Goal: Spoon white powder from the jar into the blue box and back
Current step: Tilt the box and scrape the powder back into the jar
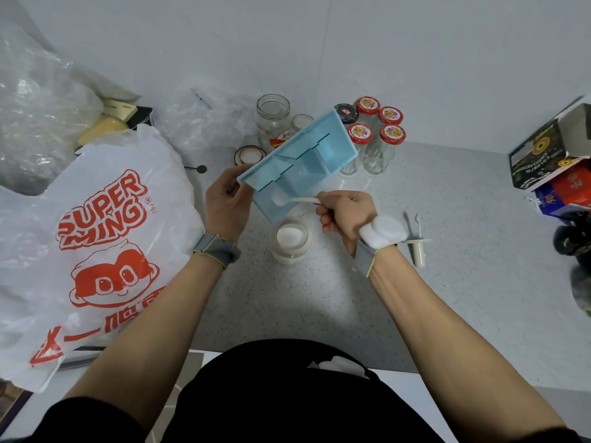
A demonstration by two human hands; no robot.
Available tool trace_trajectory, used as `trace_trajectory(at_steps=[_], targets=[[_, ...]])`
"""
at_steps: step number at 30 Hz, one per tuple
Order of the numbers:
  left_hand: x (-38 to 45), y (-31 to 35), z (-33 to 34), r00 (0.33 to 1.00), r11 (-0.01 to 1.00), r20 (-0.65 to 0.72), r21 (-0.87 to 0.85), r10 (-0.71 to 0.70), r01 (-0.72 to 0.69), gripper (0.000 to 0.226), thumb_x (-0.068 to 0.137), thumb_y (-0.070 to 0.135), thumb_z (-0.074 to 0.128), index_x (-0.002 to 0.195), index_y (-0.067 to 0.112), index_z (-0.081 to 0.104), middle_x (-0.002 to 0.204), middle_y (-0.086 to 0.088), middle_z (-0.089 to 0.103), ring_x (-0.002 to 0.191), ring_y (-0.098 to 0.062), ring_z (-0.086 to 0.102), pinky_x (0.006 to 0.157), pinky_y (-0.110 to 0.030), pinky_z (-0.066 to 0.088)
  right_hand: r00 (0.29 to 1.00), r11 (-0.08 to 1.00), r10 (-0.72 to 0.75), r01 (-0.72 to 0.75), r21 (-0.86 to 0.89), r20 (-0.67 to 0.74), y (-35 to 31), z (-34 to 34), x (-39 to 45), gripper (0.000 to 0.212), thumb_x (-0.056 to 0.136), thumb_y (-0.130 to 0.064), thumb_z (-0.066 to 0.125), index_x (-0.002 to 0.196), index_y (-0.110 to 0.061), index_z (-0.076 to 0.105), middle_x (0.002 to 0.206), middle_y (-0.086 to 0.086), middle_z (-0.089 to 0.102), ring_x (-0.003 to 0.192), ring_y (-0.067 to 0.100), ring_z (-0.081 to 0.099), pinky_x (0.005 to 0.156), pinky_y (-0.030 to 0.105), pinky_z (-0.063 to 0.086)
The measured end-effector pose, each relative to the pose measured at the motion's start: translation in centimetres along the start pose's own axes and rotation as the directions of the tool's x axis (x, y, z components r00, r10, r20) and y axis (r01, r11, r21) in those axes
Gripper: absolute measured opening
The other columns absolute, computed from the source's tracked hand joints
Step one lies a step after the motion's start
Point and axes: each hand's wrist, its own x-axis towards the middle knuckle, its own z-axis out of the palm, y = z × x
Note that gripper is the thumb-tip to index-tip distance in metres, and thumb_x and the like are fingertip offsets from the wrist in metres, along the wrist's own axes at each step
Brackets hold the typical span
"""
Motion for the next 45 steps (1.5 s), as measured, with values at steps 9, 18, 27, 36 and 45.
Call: trace_trajectory(at_steps=[9,18,27,36,45], targets=[[-0.7,-0.4,-0.4,0.995,0.999,-0.098,-0.002,-0.034,0.034,0.012,0.087,0.029,0.065,0.093,0.039,0.071,0.098,-0.005,0.073,0.094,-0.025,0.068,0.082,-0.056,0.055,0.997,0.987,-0.079,0.080,-0.140,0.018,2.1,-3.2,0.3,0.014,0.090,-0.002,0.056,0.078,0.000,0.065,0.059,0.011,0.059,0.038,0.012,0.053,0.041,0.022,0.051],[-1.5,-0.2,0.1,0.996,0.997,-0.088,0.071,0.020,-0.014,0.016,0.083,0.030,0.063,0.096,0.033,0.070,0.079,0.007,0.068,0.071,-0.013,0.056,0.065,-0.037,0.052,0.991,0.957,-0.133,0.137,-0.254,0.035,4.7,-3.8,0.2,0.013,0.087,0.001,0.058,0.079,-0.002,0.068,0.066,0.012,0.064,0.051,0.017,0.062,0.052,0.025,0.056],[-2.6,0.1,1.7,0.997,0.999,-0.067,0.017,0.045,-0.044,0.026,0.086,0.009,0.069,0.106,0.004,0.055,0.087,-0.002,0.068,0.072,0.002,0.064,0.063,-0.017,0.051,0.971,0.969,-0.238,0.239,-0.059,0.032,3.8,-3.8,-0.4,0.011,0.089,0.000,0.058,0.091,0.006,0.067,0.067,0.013,0.064,0.051,0.014,0.061,0.053,0.025,0.056],[-3.7,0.3,2.1,0.998,0.998,0.041,0.021,0.056,-0.057,0.037,0.084,0.006,0.071,0.111,0.004,0.045,0.108,-0.015,0.062,0.094,-0.006,0.065,0.073,-0.017,0.053,0.971,0.969,-0.235,0.237,-0.069,0.033,4.2,-2.8,0.8,0.012,0.090,-0.001,0.058,0.095,0.001,0.069,0.073,0.012,0.067,0.057,0.013,0.067,0.057,0.023,0.056],[-5.2,-1.6,0.8,0.969,0.977,0.183,0.099,0.167,-0.187,0.050,0.073,0.028,0.081,0.108,0.030,0.045,0.131,-0.008,0.045,0.125,-0.023,0.051,0.086,-0.045,0.057,0.985,0.982,-0.167,0.170,-0.083,0.039,5.8,-2.9,1.4,0.012,0.089,-0.001,0.060,0.096,0.003,0.069,0.076,0.013,0.067,0.058,0.012,0.067,0.057,0.023,0.056]])
